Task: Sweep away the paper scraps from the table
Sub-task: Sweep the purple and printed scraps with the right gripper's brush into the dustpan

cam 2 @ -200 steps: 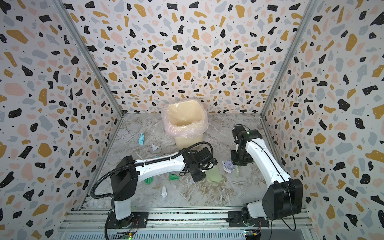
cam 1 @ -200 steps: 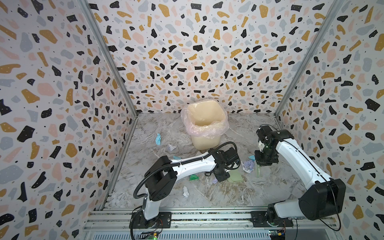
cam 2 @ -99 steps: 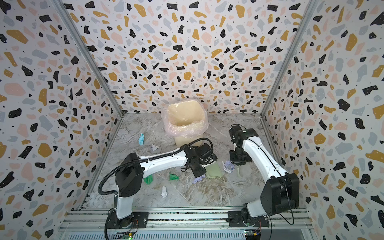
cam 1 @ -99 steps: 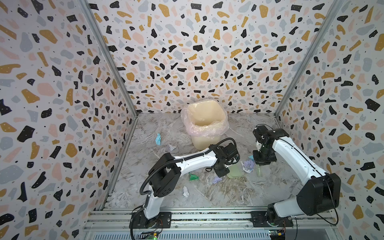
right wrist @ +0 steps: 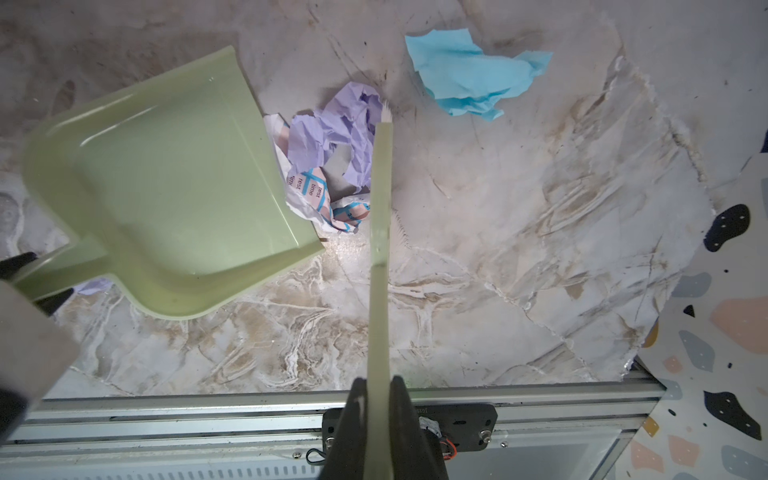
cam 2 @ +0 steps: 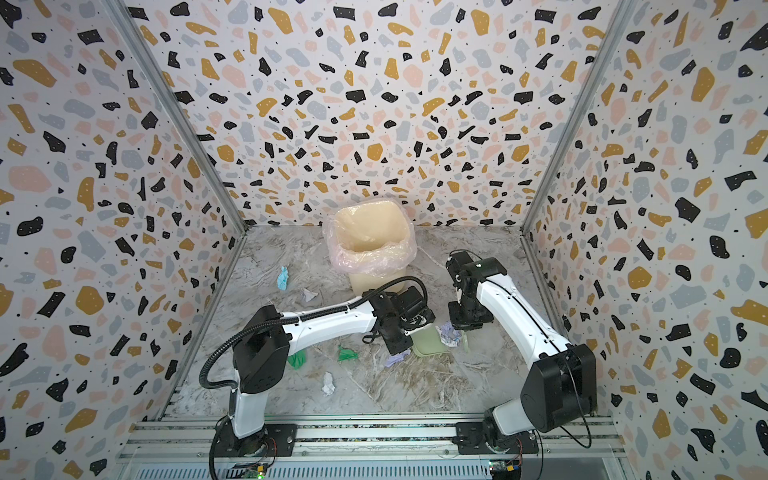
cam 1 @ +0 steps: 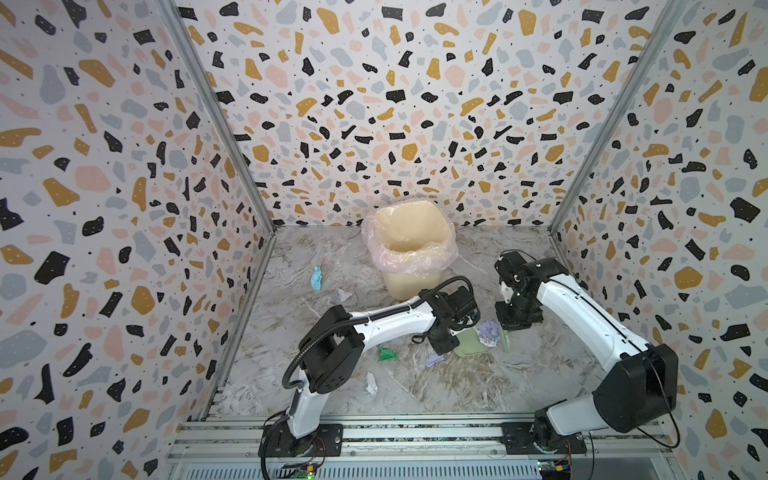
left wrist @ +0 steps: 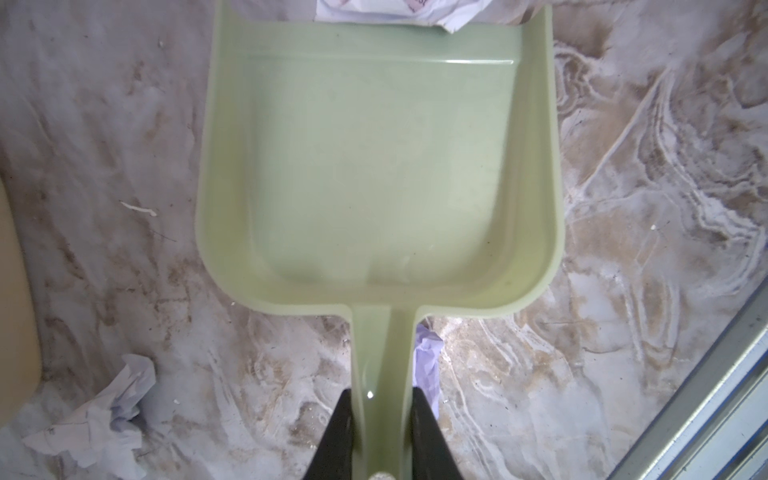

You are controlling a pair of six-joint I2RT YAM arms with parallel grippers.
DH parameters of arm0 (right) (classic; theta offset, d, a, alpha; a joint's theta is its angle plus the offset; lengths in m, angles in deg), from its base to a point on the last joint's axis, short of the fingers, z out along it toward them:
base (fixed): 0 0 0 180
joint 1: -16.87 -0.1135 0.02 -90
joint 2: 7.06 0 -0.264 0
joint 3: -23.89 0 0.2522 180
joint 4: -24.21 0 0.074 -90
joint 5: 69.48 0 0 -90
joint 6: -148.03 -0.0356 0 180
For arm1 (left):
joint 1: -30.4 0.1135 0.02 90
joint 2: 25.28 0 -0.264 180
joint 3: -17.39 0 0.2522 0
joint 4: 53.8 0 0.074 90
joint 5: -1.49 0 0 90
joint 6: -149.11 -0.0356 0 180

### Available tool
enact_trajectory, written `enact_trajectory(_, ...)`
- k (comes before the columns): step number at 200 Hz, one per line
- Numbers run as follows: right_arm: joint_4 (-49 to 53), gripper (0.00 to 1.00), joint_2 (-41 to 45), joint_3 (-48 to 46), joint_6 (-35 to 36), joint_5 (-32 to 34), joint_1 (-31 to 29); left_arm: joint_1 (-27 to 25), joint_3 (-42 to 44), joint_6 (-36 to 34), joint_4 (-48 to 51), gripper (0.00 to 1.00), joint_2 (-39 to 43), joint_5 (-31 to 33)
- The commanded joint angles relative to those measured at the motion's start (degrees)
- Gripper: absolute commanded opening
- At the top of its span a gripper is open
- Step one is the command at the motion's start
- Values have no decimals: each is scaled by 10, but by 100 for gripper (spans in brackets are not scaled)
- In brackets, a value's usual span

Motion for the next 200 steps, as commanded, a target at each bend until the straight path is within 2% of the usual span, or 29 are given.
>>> enact_trajectory(1,9,0,-1,18,-3,27,1,-1,2,-6,8,0,1,-7)
enact_trajectory(58,-21,0,-10,9,18,-11,-14,-1,11,-4,4,0,4,-9)
enact_trajectory(172,-2,0,-7,54,24,-77,-105,-1,27,1,-6,0,10,-5)
enact_trajectory(200,26,0,-4,71,13,-50,-109,-1,39,6,-19,0,17,-2)
